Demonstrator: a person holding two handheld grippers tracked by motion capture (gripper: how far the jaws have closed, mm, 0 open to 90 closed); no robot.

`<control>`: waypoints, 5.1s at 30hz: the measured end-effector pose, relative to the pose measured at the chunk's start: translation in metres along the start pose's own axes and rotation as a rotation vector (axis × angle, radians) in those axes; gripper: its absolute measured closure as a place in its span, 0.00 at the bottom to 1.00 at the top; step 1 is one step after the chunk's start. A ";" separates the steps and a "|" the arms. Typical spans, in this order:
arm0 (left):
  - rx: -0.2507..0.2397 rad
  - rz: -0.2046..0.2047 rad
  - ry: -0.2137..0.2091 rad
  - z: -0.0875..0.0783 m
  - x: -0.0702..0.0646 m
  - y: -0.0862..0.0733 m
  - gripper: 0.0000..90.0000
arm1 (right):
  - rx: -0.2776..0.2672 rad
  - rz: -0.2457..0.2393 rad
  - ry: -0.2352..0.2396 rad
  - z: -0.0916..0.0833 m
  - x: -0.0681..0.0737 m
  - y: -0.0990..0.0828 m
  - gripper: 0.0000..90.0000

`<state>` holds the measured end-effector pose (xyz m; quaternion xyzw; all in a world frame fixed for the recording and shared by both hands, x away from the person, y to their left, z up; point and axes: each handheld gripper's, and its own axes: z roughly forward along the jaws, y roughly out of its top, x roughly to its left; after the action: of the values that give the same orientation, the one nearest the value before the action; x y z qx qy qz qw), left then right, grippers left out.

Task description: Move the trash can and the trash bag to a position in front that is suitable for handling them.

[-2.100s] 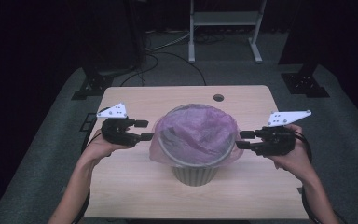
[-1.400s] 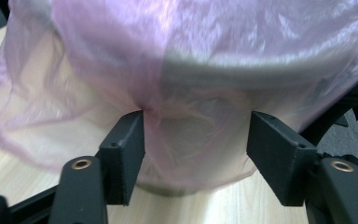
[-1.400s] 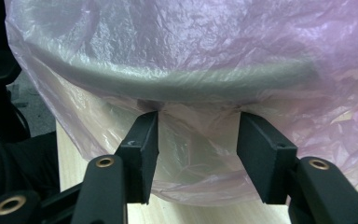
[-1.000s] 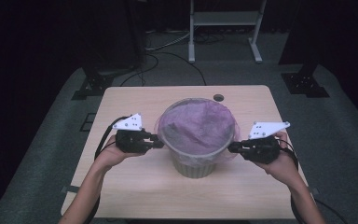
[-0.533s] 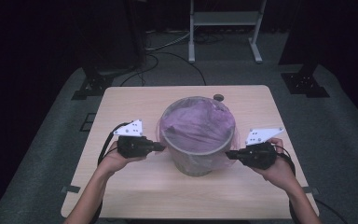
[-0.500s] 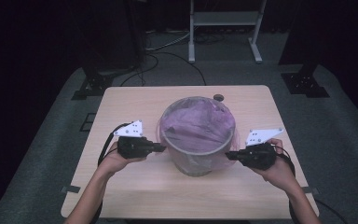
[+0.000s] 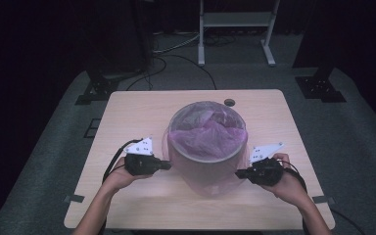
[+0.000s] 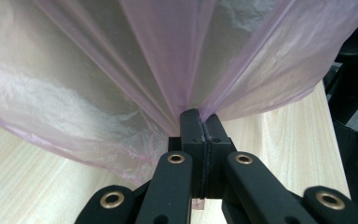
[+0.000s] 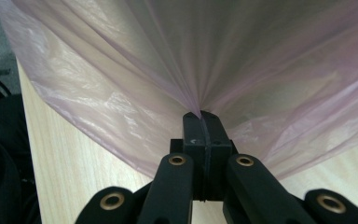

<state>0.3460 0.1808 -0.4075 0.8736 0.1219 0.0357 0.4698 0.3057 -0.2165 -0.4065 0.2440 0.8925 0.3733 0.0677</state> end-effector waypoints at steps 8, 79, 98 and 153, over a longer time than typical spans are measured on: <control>0.080 -0.009 0.054 0.006 0.005 -0.012 1.00 | 0.063 0.012 -0.011 0.014 -0.004 -0.009 1.00; -0.106 -0.093 0.155 -0.043 -0.021 -0.011 0.16 | 0.292 -0.175 0.113 0.017 0.007 0.196 1.00; -0.119 -0.096 0.150 -0.047 -0.023 -0.013 0.16 | 0.444 -0.102 -0.031 0.083 -0.051 0.235 0.97; -0.135 -0.077 0.144 -0.047 -0.026 -0.008 0.16 | 0.446 -0.165 0.032 0.082 -0.032 0.250 0.89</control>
<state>0.3107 0.2168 -0.3861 0.8297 0.1862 0.0883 0.5188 0.4545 -0.0292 -0.2923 0.1733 0.9707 0.1639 0.0280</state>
